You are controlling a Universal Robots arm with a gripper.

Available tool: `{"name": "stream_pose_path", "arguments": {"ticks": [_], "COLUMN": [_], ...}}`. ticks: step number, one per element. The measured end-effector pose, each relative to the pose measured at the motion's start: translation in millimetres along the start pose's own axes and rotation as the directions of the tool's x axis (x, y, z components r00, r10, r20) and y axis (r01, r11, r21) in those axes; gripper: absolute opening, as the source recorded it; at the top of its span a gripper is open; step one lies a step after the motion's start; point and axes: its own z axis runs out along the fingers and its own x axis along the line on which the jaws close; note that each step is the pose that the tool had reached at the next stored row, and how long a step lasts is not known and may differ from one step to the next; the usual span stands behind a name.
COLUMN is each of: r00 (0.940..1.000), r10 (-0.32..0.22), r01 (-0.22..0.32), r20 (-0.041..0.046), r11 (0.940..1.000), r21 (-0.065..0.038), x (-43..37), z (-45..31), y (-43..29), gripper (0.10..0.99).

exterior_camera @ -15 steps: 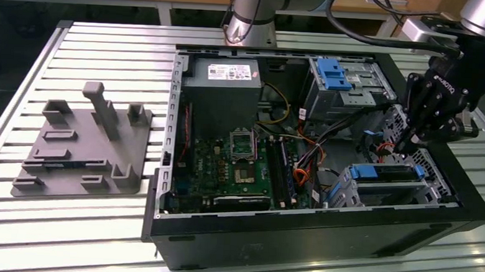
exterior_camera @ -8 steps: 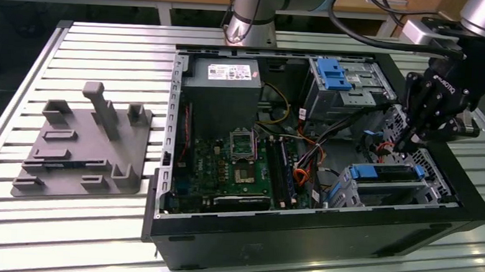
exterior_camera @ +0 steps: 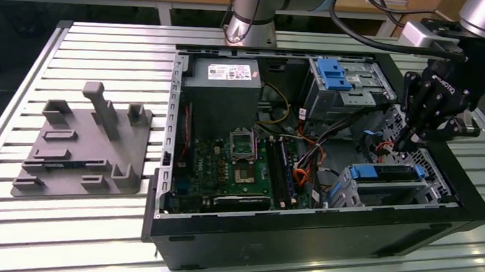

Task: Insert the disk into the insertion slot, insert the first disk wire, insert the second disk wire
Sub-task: 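Insert the first disk wire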

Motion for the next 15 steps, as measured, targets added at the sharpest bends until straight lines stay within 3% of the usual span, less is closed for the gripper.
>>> {"name": "stream_pose_path", "arguments": {"ticks": [3,7,9,12,13,15], "r00": [0.9999,0.9998,0.9992,0.9965,0.9957,0.9956], "r10": [-0.012,-0.011,-0.012,-0.014,-0.014,-0.014], "r01": [0.012,0.011,0.010,0.011,0.011,0.011], "r20": [0.0044,0.0189,0.0385,0.0828,0.0910,0.0922], "r11": [0.9999,0.9995,0.9994,0.9993,0.9994,0.9993], "r21": [0.007,0.029,0.034,0.034,0.034,0.034], "x": [0.4,1.8,3.2,6.8,8.3,9.0], "z": [0.0,0.4,0.7,1.2,1.4,1.4], "y": [0.6,5.2,6.5,6.7,6.7,6.6], "gripper": [0.165,0.165,0.165,0.165,0.165,0.165]}}
